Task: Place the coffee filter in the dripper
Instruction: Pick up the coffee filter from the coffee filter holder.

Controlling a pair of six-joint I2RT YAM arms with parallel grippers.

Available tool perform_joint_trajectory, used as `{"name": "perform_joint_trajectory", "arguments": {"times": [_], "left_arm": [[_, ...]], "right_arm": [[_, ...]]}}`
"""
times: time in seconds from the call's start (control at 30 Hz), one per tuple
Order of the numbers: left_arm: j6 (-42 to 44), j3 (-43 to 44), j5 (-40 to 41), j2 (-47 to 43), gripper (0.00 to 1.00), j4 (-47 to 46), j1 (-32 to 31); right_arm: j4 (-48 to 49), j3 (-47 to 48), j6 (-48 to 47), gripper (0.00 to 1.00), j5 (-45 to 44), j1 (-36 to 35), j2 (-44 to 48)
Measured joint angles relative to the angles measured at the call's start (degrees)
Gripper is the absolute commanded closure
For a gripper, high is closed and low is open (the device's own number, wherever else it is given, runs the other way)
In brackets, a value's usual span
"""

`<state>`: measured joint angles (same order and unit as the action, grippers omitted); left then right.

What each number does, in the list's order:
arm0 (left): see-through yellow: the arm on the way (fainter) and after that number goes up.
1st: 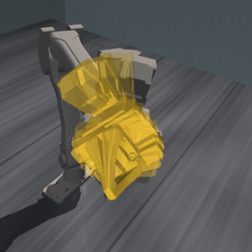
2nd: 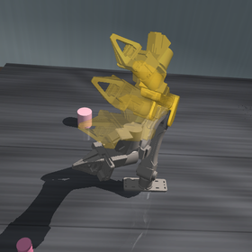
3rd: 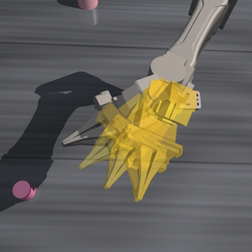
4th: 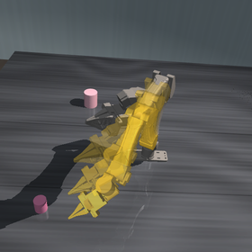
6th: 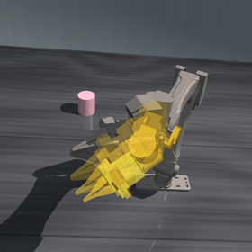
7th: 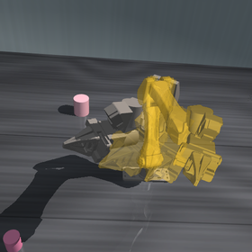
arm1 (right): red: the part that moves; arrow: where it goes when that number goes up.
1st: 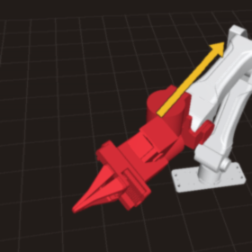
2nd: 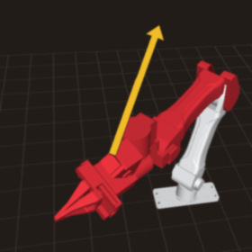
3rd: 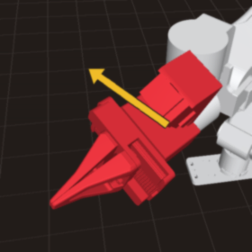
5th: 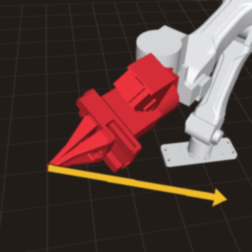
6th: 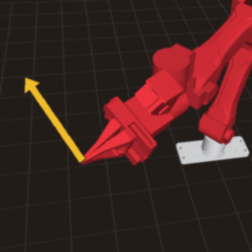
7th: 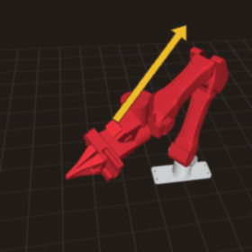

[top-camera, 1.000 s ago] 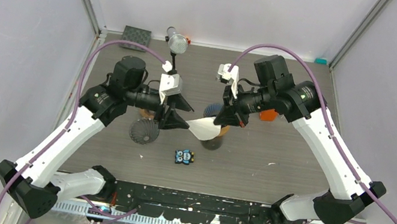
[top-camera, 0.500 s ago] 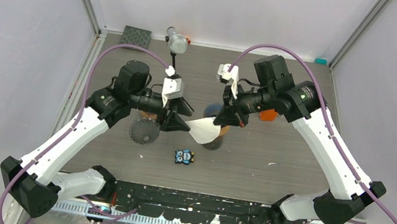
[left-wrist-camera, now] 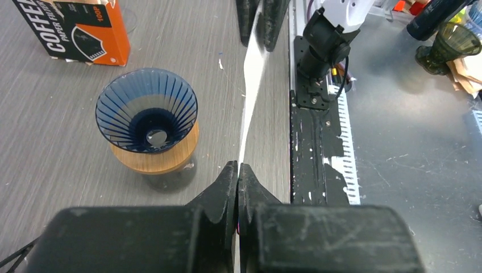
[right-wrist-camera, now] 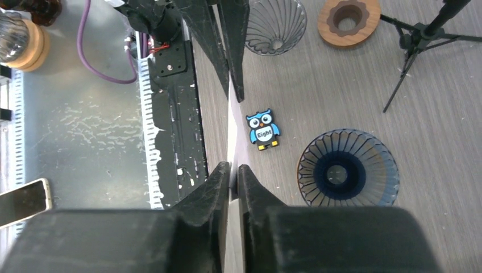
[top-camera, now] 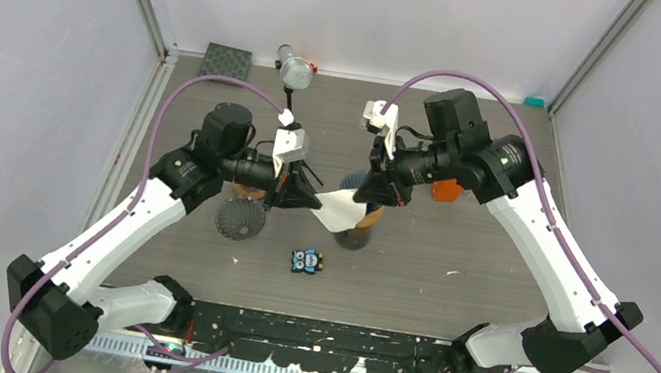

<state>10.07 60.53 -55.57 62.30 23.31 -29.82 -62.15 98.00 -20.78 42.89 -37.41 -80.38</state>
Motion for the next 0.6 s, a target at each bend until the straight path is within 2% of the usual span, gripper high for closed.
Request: {"name": "perform_joint_trajectory", "arguments": {"times": [0.03,0.07,0.13,0.23,0.4,0.6], "left_arm": [[-0.6,-0.2,-0.1,0.0,1.00,-0.6,0.0],[-1.2,-0.3,-0.2,0.0,1.00,-1.2,0.0],[-4.2,-1.6,-1.3,-0.1,1.00,-4.4,0.4],[-11.6,-5.0,-3.8,0.0,1.00,-12.5,1.5],[-29.9,-11.1,-7.6,1.7,1.00,-33.3,3.8],[-45.0,-13.2,-9.1,2.3,1.00,-50.4,5.9]], "right_arm": [[0.4,0.0,0.5,0.52,-0.4,0.0,0.0],[0.9,-0.1,1.0,0.44,-0.9,0.0,0.0],[2.7,-1.1,1.9,0.39,-2.0,0.0,0.6],[5.6,-5.6,3.1,0.37,-4.4,0.0,3.8],[10.7,-14.4,6.2,0.37,-5.6,3.0,13.3],[17.1,-20.7,9.4,0.45,-3.5,8.2,21.1]]}}
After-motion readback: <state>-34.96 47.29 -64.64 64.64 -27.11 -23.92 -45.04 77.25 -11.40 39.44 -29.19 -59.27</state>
